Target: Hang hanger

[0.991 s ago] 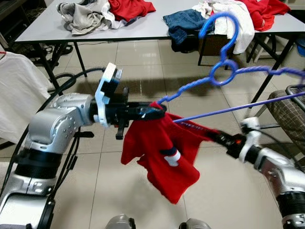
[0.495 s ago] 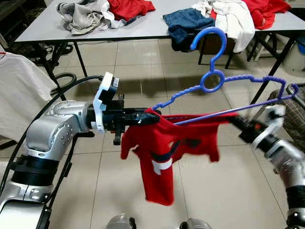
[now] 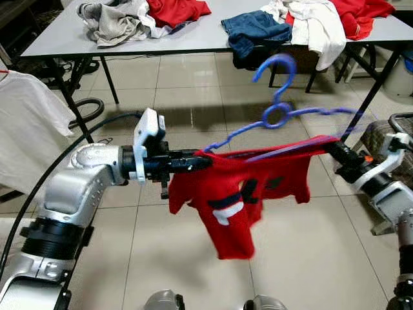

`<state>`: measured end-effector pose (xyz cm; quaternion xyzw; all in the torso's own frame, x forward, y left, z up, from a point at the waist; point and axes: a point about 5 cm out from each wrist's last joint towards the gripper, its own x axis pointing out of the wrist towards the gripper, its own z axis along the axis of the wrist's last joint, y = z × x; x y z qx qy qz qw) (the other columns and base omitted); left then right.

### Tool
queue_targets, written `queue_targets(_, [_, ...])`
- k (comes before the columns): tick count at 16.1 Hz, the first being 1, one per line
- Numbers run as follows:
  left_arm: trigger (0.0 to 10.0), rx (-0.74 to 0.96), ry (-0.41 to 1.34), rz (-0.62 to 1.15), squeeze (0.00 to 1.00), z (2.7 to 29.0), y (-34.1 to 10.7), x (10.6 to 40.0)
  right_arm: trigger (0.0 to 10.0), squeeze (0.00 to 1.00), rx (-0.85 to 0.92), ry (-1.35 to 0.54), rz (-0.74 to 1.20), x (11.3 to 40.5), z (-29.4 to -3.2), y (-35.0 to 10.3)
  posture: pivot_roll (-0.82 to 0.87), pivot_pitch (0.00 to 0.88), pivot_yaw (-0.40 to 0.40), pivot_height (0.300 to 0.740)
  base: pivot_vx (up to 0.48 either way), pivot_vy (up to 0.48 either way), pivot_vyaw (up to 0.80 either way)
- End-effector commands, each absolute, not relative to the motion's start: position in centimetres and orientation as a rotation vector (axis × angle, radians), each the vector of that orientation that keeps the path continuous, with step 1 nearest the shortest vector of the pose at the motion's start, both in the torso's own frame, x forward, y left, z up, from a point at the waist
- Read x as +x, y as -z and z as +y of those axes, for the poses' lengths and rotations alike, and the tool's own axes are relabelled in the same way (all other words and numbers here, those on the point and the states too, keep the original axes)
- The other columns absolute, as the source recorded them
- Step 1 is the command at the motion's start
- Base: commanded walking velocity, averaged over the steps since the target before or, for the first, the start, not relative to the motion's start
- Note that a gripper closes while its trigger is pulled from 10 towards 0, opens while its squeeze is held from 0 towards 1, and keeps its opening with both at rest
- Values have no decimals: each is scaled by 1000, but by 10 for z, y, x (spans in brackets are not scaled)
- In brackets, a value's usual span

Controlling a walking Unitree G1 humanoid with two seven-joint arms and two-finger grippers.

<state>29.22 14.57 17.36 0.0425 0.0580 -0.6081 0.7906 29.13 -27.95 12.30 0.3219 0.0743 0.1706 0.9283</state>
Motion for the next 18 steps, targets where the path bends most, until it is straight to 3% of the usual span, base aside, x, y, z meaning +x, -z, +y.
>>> queue_targets(1, [0,153,1194,153,0,169,-169,296,0,0,630,-148,62,284,-323,-143,-120,0,44,740,0,0,0])
queue_targets(5, [0,338,1053,117,0,186,-165,306,0,0,658,-110,-9,289,-329,-161,-120,0,50,740,0,0,0])
queue_targets(8, [0,358,1009,104,0,192,-165,308,0,0,647,-97,-3,289,-333,-161,-119,0,48,740,0,0,0])
queue_targets(12, [0,330,1071,50,0,188,-164,303,0,0,652,-68,-16,292,-335,-165,-118,0,49,740,0,0,0])
queue_targets(18, [0,447,1088,109,0,204,-155,300,0,0,656,-26,-36,291,-348,-172,-120,0,51,740,0,0,0])
